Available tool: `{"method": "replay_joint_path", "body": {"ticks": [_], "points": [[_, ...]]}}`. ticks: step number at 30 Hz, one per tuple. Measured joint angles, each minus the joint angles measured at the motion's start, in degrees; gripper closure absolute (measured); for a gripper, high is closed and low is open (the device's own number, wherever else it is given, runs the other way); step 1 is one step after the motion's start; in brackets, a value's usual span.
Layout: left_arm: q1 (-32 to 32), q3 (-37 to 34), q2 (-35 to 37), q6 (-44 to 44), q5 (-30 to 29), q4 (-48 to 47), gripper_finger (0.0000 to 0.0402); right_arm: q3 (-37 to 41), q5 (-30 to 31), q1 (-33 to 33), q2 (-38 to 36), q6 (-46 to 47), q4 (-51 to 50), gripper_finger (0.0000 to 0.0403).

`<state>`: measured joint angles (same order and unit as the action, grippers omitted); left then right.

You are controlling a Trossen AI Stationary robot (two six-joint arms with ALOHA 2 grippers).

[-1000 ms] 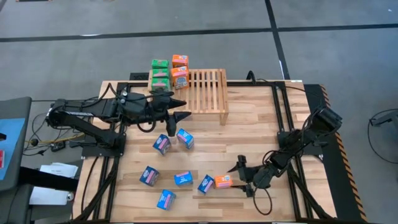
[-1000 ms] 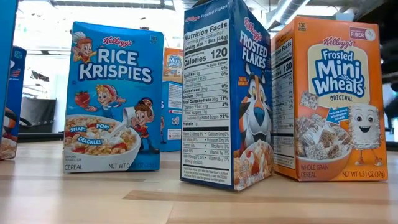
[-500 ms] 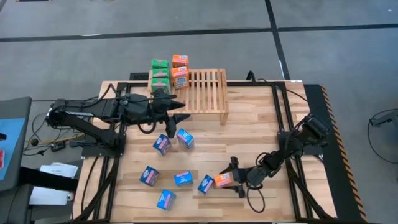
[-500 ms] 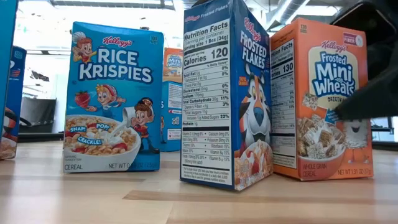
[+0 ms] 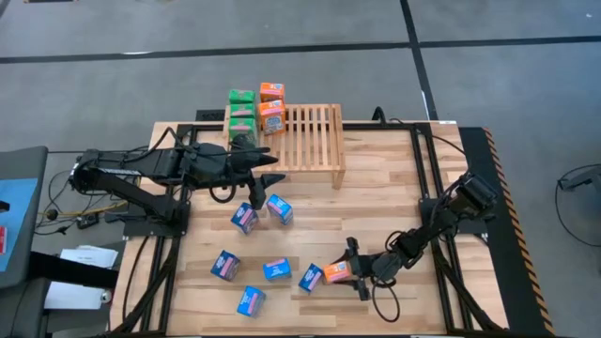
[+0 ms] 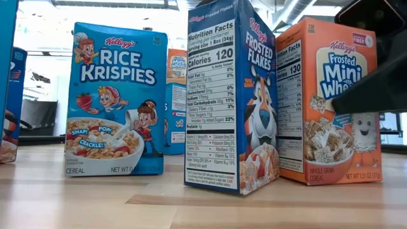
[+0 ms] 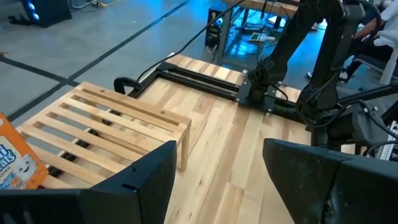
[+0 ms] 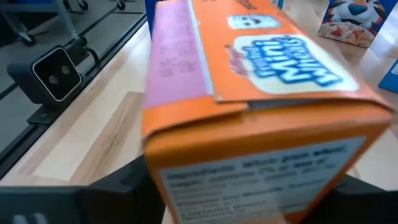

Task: Stack cereal on shelf
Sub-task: Put the orange cereal box on the shelf aligned with the other cereal boxes

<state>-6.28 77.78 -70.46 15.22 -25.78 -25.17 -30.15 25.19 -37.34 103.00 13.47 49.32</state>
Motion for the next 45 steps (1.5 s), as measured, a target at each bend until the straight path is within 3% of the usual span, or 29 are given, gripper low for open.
{"method": "replay_joint_path", "body": {"ticks": [8, 13, 17, 22, 26, 30, 35, 40, 45], "points": [[0.0, 0.0, 0.0, -0.07, 1.55, 0.04, 0.0173, 0.0, -1.12, -0.13, 0.0, 1.69, 0.47, 0.0227], [0.0, 0.0, 0.0, -1.29, 3.48, 0.28, 0.0173, 0.02, -1.39, -1.12, -2.9, 6.18, -0.23, 0.0242], [0.0, 0.0, 0.11, -1.77, 4.67, 0.82, 0.0173, 0.02, -0.87, -1.64, -10.45, 6.64, -7.88, 0.0233], [0.0, 0.0, 1.12, -3.33, 6.01, 3.02, 0.0173, 0.02, 6.28, 0.86, -25.3, 4.71, -22.97, 0.0233], [0.0, 0.0, 3.17, -4.74, 4.02, 2.92, 0.0173, -0.33, 9.99, 6.04, -36.54, -3.32, -27.69, 0.0234], [0.0, 0.0, 6.38, -6.57, 3.36, 3.02, 0.0173, -6.4, 10.63, 14.49, -41.18, -8.7, -35.25, 0.0235], [-0.04, 0.02, 11.8, -9.14, -0.01, 0.95, 0.0173, -17.34, 2.46, 26.3, -40.35, -15.3, -44.65, 0.0235], [0.02, 0.05, 17.08, -9.15, -2.78, -2.6, 0.0173, -26.4, -13.5, 38.84, -36.9, -16.95, -44.45, 0.0233], [-0.02, -2.19, 22.42, -8.15, -3.65, -5.22, 0.0173, -34.14, -21.78, 47.79, -30.68, -17.29, -47.99, 0.0233]]}}
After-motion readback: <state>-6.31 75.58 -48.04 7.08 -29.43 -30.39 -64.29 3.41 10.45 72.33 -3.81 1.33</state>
